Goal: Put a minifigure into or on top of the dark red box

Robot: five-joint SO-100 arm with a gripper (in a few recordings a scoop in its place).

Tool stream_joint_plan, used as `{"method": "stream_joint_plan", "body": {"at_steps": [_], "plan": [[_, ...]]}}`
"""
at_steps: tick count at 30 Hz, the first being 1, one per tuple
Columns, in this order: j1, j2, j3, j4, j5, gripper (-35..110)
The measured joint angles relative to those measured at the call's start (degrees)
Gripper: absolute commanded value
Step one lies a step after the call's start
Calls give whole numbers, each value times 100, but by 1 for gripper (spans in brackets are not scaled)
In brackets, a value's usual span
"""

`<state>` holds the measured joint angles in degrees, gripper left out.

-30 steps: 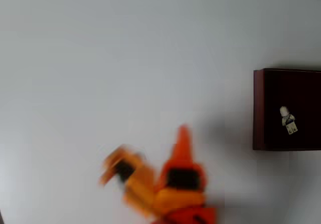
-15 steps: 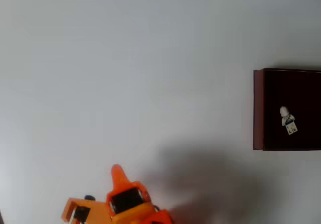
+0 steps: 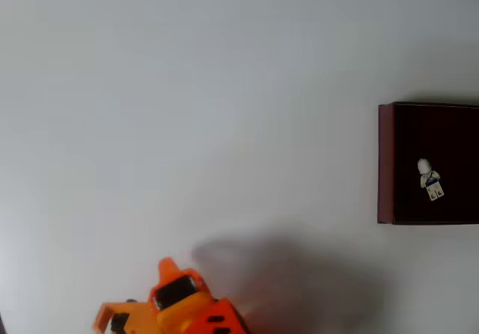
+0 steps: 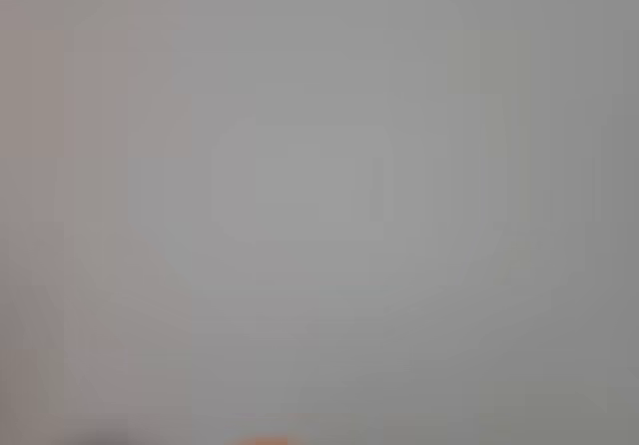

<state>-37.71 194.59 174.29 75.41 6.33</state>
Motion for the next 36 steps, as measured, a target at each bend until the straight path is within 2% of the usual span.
{"method": "stream_joint_plan", "body": {"at_steps": [3,10,36], "plan": [[-97,0,0,53,-369,0],[-193,0,0,62,-545,0],[-176,0,0,70,-580,0]]}}
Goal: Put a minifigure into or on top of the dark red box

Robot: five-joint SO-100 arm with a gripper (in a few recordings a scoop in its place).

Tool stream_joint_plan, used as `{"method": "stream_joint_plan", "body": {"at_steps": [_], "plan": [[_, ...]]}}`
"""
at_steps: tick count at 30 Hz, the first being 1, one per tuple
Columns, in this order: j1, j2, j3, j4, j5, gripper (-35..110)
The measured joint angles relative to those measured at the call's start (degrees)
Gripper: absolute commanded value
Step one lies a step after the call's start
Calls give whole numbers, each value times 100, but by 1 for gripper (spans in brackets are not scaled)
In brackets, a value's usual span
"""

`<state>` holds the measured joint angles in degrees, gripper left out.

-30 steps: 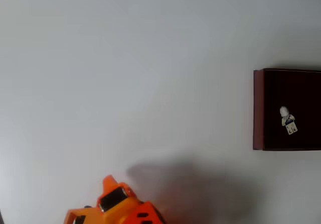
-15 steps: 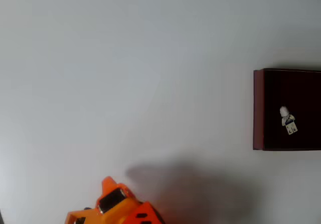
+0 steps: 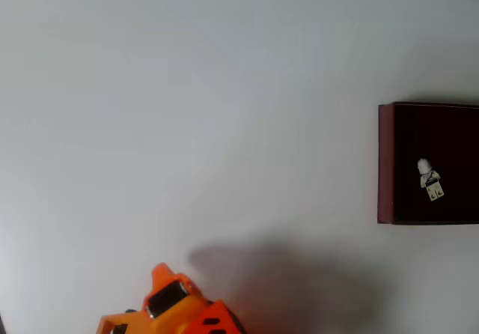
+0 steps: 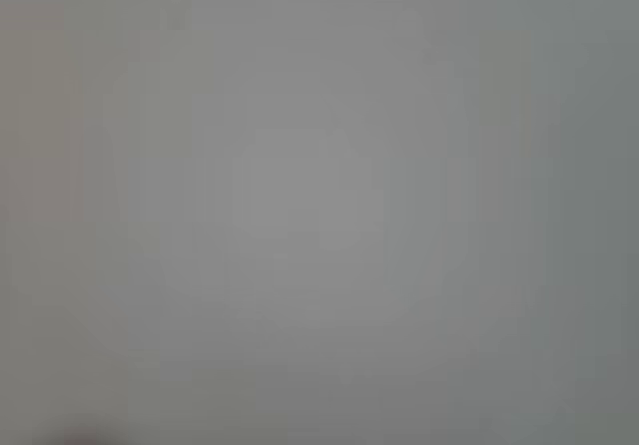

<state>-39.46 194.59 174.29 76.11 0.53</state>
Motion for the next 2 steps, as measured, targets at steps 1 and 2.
{"method": "stream_joint_plan", "body": {"at_steps": [1,2], "plan": [[0,0,0,0,0,0],[0,0,0,0,0,0]]}}
